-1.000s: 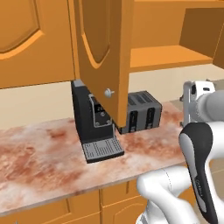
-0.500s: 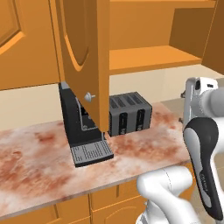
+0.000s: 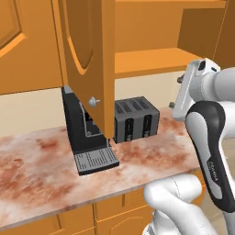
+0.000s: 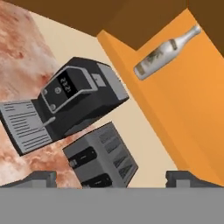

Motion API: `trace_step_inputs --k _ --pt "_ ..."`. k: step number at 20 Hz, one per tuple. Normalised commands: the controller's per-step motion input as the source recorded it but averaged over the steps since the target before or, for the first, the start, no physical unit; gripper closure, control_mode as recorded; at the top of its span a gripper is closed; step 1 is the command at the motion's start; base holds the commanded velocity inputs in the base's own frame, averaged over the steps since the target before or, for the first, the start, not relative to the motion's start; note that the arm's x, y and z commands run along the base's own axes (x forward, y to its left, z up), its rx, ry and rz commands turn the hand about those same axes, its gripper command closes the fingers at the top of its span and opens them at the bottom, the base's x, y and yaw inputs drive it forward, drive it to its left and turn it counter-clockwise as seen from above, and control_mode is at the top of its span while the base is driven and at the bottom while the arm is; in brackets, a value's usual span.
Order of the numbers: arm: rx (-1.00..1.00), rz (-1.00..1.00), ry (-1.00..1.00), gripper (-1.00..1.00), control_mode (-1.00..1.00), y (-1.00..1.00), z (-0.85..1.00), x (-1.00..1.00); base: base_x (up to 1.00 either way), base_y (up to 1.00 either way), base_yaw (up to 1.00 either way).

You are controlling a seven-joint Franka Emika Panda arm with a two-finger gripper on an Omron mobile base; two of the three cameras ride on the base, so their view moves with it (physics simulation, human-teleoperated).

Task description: There is a bowl on the dining counter. Grab a lemon wedge from the fridge and place it in the bowl. Then get the liquor bottle and glass cup from the cabinet and place them next to the bowl.

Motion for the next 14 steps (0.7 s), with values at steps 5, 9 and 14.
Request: trace_step_inputs --k 5,9,14 --pt "0.24 0.00 0.07 -1.00 -1.00 0.38 0.67 0.15 0.00 0.00 0.00" --pt "0.20 0.00 0.19 -1.00 -1.00 0.27 0.41 0.65 0.00 0.00 0.00" --pt "0.20 -0.08 0.22 -1.00 -1.00 0.38 0.10 0.60 0.00 0.00 0.00"
